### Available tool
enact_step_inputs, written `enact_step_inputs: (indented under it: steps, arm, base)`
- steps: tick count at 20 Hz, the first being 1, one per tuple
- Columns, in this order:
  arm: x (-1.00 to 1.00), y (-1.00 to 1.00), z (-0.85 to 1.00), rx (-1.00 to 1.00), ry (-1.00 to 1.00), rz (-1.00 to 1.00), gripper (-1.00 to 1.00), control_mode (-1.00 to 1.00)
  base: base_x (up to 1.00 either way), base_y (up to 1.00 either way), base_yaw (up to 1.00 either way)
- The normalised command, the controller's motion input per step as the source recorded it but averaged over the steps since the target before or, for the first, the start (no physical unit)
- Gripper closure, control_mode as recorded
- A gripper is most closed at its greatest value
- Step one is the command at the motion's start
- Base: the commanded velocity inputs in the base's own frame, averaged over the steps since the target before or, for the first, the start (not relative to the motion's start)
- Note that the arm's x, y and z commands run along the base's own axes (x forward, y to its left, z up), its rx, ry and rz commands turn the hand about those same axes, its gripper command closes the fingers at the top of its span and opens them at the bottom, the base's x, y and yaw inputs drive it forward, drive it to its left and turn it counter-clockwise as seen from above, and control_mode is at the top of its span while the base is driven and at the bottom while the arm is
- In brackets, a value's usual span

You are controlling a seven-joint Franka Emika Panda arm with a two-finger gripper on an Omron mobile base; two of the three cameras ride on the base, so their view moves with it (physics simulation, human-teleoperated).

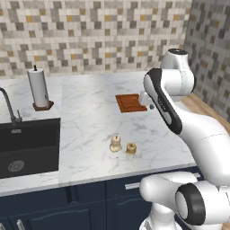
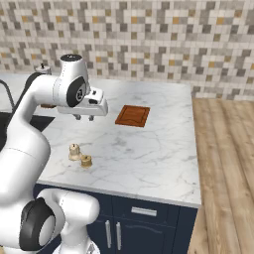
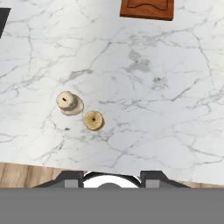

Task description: Pick the candle and candle from the dining table and place them in the open cabinet. Close the cabinet after placing the objects.

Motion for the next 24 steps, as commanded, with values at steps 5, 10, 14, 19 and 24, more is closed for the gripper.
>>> enact_step_inputs:
  steps: [5, 10, 14, 19, 24]
  arm:
    - [-0.03, 0.0, -0.01, 0.0, 0.0, 0.0, -1.0, -1.0]
    - [-0.16, 0.0, -0.17, 0.0, 0.0, 0.0, -1.0, -1.0]
    - [-0.26, 0.0, -0.36, 0.0, 0.0, 0.0, -1.0, -1.0]
    - [-0.25, 0.0, -0.3, 0.01, 0.0, 0.01, -1.0, -1.0]
    - [-0.15, 0.0, -0.23, 0.06, 0.0, 0.09, -1.0, -1.0]
  base:
    - [0.0, 0.0, 0.0]
    - [0.0, 0.0, 0.0]
    - [0.0, 0.0, 0.0]
    - [0.0, 0.0, 0.0]
    - [0.0, 0.0, 0.0]
